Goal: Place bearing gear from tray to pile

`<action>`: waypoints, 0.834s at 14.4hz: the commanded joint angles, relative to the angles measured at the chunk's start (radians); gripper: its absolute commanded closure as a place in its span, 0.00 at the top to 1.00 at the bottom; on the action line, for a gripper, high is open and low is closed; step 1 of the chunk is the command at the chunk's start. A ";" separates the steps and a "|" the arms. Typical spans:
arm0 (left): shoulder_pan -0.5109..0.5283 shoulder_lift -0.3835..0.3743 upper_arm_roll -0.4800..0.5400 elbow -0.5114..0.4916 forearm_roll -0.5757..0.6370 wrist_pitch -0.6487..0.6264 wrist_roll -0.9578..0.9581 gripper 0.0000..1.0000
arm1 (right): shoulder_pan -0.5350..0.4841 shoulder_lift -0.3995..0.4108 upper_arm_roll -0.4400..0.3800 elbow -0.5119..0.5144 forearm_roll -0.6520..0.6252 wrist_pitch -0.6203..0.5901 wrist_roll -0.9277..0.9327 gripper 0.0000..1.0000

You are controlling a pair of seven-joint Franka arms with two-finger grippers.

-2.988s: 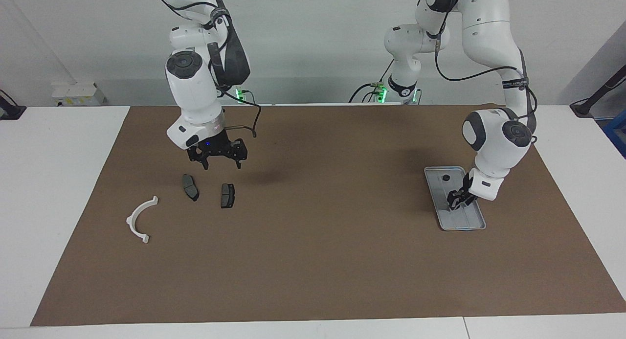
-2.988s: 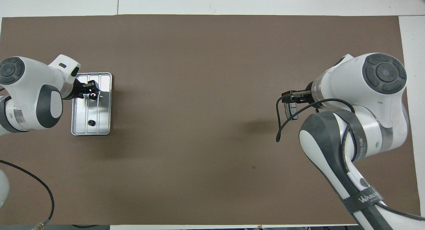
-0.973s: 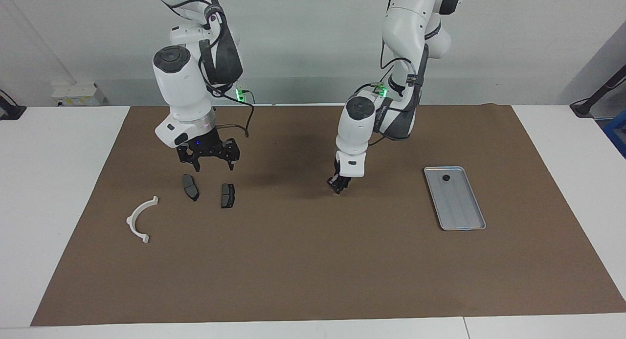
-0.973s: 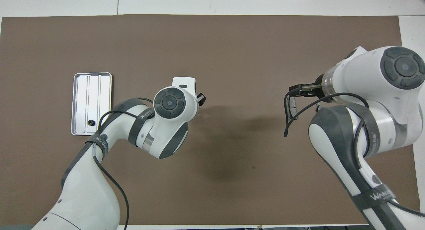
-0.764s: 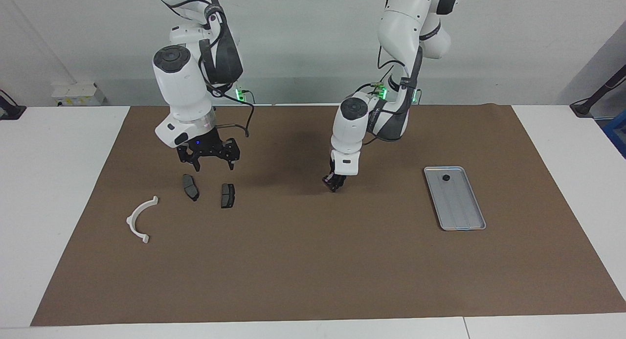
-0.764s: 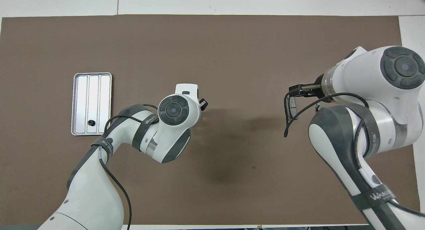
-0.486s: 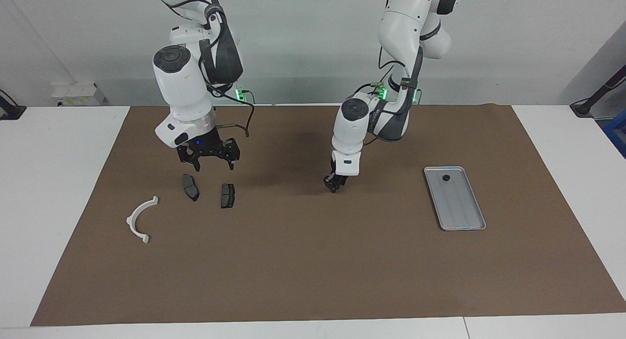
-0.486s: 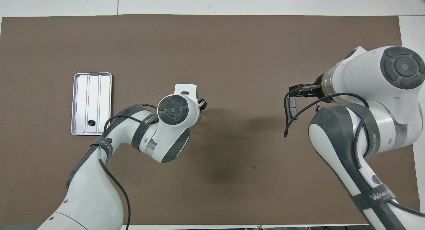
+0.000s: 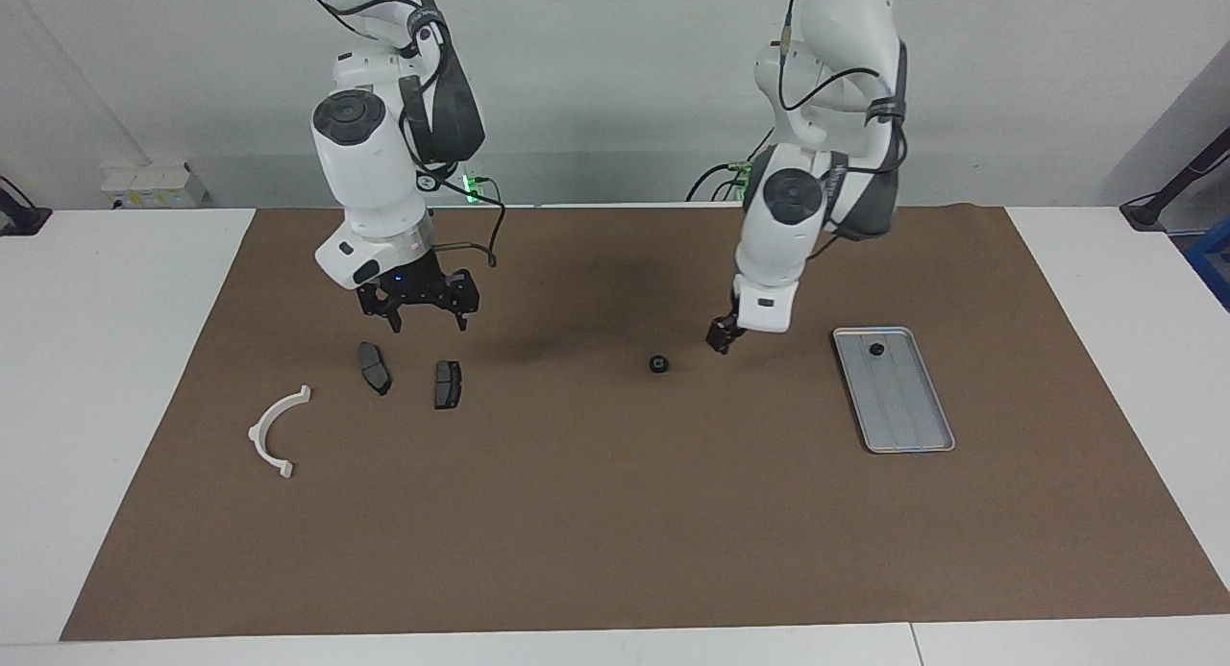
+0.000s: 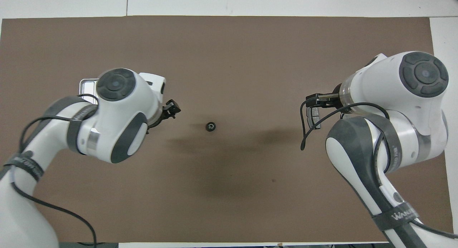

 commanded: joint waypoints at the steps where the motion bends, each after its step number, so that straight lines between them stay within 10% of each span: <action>1: 0.145 -0.042 -0.010 -0.091 -0.001 0.005 0.289 1.00 | 0.073 -0.001 0.005 -0.003 0.014 -0.008 0.162 1.00; 6: 0.335 -0.064 -0.010 -0.212 -0.001 0.229 0.636 1.00 | 0.246 0.054 0.005 -0.012 0.014 0.077 0.467 1.00; 12: 0.374 -0.070 -0.010 -0.294 -0.001 0.303 0.727 0.75 | 0.411 0.211 0.005 0.020 0.013 0.231 0.697 1.00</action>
